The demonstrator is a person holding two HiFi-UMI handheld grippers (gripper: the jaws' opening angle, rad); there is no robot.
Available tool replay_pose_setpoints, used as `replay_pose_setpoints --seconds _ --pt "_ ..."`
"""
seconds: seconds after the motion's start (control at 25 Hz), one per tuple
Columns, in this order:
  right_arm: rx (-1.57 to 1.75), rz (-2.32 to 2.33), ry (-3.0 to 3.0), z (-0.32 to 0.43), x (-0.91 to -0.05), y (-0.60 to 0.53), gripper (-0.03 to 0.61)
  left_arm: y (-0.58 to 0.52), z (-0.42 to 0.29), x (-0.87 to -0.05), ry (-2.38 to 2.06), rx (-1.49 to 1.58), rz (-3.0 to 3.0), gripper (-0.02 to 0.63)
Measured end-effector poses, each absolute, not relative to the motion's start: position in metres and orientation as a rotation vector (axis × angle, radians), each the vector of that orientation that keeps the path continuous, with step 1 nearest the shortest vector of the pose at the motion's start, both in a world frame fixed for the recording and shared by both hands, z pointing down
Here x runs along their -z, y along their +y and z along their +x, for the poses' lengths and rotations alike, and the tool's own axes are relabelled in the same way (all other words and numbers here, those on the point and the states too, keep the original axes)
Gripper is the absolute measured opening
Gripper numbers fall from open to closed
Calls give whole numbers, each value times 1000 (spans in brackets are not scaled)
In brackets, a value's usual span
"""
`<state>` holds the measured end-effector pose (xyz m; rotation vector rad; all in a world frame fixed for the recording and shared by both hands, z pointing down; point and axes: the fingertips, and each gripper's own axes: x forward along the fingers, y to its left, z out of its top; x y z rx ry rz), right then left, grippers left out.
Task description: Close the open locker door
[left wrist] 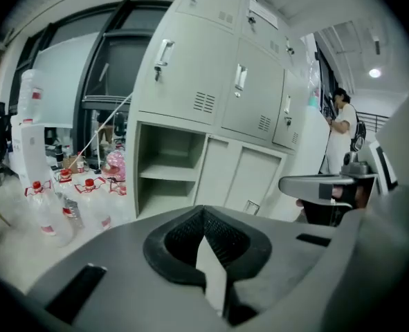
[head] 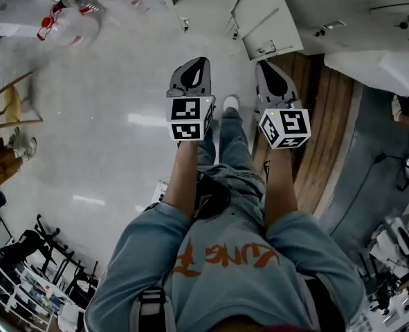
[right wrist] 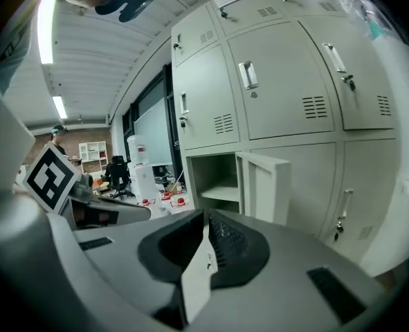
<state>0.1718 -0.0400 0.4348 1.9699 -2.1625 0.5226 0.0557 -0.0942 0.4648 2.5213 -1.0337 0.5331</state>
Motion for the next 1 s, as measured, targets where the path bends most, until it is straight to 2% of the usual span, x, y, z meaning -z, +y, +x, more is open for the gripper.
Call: replay_pose_setpoints --seconds 0.32,0.76,0.8,0.92,1.0 --pt "-608 2038 -2097 243 -465 -14 40 -68 121 -485 -942 -611 2546 18" --pt "-625 1813 -2199 269 -515 -22 41 -52 162 -524 -952 -670 2490 18" --pt "-619 1781 -2219 269 -518 -23 46 -51 163 -527 -958 -674 2485 18" --pt "-589 1661 -2245 263 -531 -30 120 -53 163 -537 -984 -684 2465 18" --pt "-565 1594 -2231 263 -541 -34 133 -53 163 -542 -995 -689 2450 18"
